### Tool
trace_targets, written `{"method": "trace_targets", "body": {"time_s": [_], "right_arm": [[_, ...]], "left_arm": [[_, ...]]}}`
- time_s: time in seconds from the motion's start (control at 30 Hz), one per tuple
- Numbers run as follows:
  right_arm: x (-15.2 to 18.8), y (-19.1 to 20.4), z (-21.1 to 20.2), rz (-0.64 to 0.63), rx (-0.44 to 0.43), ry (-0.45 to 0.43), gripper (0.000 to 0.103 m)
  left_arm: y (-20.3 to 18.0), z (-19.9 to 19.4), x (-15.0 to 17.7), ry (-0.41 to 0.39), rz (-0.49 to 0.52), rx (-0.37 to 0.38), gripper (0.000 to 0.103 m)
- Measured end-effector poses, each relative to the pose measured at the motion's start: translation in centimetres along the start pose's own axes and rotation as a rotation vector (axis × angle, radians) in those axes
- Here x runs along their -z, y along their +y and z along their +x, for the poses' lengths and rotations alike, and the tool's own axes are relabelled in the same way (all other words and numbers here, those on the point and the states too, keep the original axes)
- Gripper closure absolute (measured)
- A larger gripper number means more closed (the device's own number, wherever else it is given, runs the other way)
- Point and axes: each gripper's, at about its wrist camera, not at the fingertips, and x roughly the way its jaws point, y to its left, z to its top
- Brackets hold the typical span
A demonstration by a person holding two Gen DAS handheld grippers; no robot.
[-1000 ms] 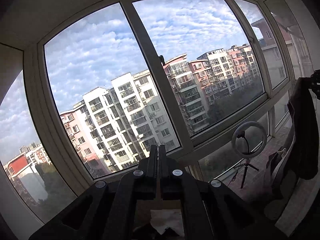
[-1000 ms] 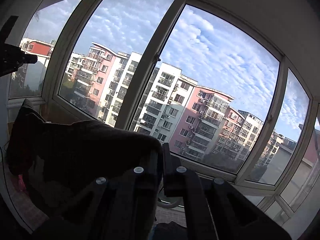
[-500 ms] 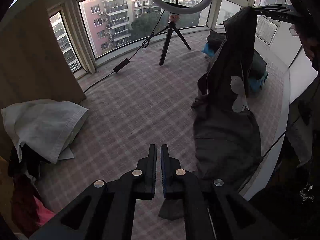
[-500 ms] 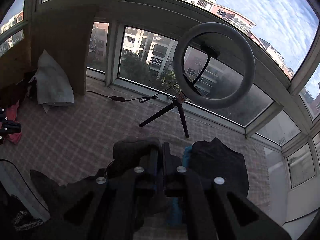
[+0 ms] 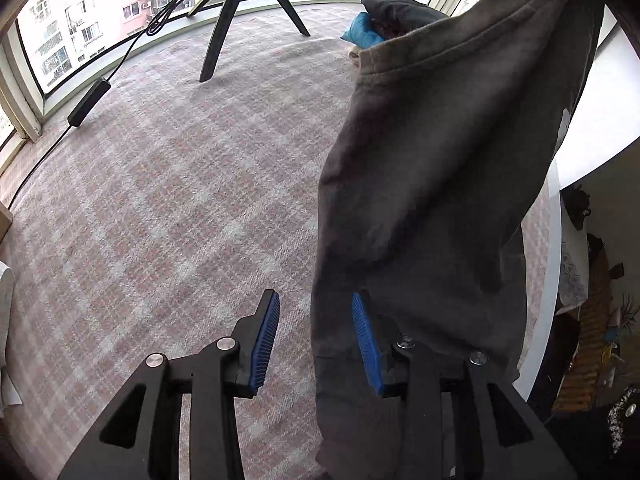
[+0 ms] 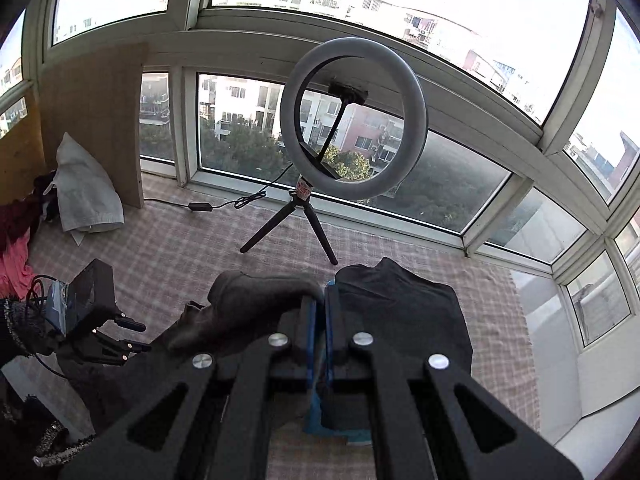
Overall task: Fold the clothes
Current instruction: 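Swing the raised T-shirt with both grippers to turn it over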
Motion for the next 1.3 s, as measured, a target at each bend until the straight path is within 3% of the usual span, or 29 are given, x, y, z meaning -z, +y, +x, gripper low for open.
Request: {"method": "trace_targets", "body": {"time_s": [0.13,0.2,0.23,0.27,0.3,0.43,0.6,0.63,0.7,0.77,0.83,0.93,1.1,1.3], "right_arm": [[0.5,-0.3,0.6,0.003,-0.008,0.007,0.1],[0.7,-0.5,0.9,0.006,-0.011,0.01,0.1],[0.8,-0.6,1.0,0.009,-0.01,0.012,0.1],[0.9,-0.7,1.2,0.011,-0.009,0.015,0.1],[1.0,-0.9,1.3,0.014,-0.008,0.017,0.1],[1.8,-1.5,1.2,0.028,-0.005,0.026,0.1],[2.6,-1.8,-0.2,0.047,-0.022,0.016,0.1],[2.5,-1.7,-0.7,0.048,-0.025,0.006,0.1],[2.1,-1.4,-1.8,0.048,-0.027,-0.022,0.1],[0.8,-0.9,-3.7,0.048,-0.035,-0.084,0.1],[-1.1,-0.3,-6.1,0.044,-0.032,-0.153,0.1],[-3.6,0.5,-11.4,0.021,0.003,-0.277,0.1],[-5.4,1.5,-21.0,0.002,0.028,-0.451,0.1],[-5.7,3.1,-29.6,-0.037,0.045,-0.565,0.1]], "left_arm": [[-0.3,1.8,-1.5,0.026,0.015,0.064,0.063],[-0.4,2.8,-2.0,0.053,0.015,0.098,0.068],[-0.4,3.3,-2.1,0.069,0.004,0.121,0.087],[-0.3,3.4,-2.1,0.082,-0.01,0.118,0.1],[-0.2,3.6,-2.1,0.094,-0.024,0.114,0.102],[0.9,-1.4,-1.0,0.0,-0.081,0.127,0.102],[0.7,-16.5,2.1,-0.254,-0.008,-0.057,0.102],[0.8,-19.5,2.6,-0.298,0.001,-0.13,0.102],[1.5,-25.7,3.0,-0.376,-0.026,-0.203,0.102],[2.5,-31.4,2.9,-0.434,-0.043,-0.23,0.102],[3.2,-37.1,2.1,-0.492,-0.042,-0.329,0.102],[1.6,-44.4,3.9,-0.584,-0.023,-0.475,0.102],[-3.2,-52.4,7.3,-0.733,0.041,-0.643,0.102],[-6.2,-58.7,9.9,-0.795,0.036,-0.711,0.102]]}}
